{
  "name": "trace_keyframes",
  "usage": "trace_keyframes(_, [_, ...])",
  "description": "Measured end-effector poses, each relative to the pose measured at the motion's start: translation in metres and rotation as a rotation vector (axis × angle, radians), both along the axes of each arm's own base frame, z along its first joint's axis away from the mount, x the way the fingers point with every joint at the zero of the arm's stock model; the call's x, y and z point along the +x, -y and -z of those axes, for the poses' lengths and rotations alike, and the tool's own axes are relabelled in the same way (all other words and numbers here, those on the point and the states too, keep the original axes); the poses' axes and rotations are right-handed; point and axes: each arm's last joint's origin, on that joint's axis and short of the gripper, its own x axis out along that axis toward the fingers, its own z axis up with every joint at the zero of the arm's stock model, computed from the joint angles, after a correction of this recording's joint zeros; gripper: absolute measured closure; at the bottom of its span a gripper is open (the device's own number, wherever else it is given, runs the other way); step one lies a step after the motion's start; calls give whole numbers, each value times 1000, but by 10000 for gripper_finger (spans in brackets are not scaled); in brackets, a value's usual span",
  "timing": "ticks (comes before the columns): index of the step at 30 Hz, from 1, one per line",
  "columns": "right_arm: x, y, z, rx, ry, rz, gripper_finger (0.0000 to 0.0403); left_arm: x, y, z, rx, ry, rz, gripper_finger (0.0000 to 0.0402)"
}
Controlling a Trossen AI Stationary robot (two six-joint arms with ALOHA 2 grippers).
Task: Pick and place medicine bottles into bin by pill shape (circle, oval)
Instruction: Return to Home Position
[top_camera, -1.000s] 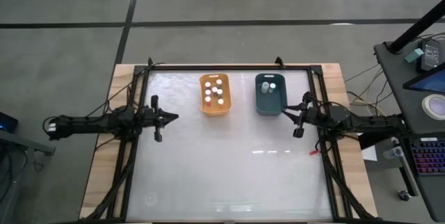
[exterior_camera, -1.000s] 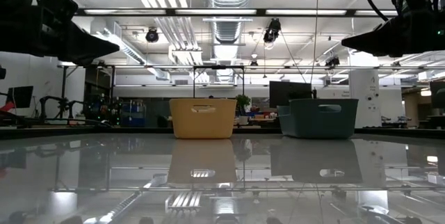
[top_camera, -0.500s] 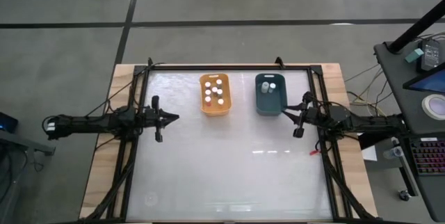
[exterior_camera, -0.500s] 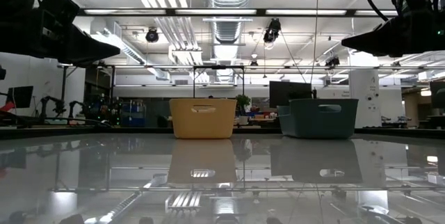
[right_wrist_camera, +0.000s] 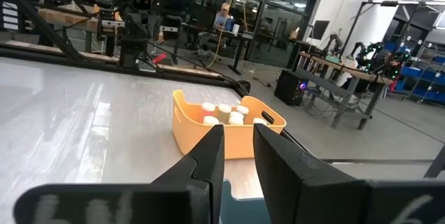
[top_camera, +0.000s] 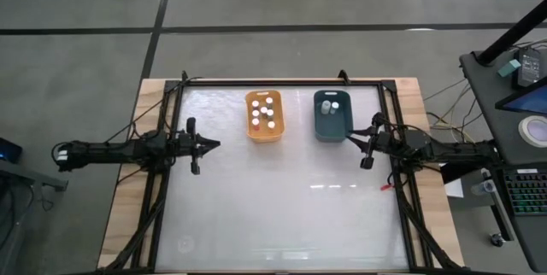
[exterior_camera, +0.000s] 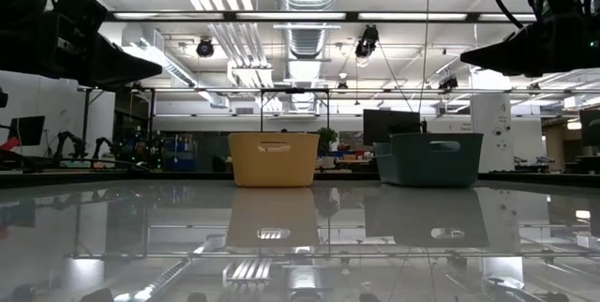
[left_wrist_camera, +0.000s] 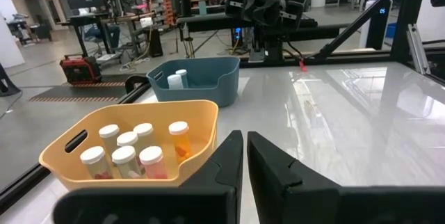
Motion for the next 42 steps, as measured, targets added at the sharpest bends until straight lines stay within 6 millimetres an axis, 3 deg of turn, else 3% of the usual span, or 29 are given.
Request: trace_keyframes(42, [0, 0, 0, 0, -1, 0, 324, 0, 0, 0, 0, -5, 0, 395])
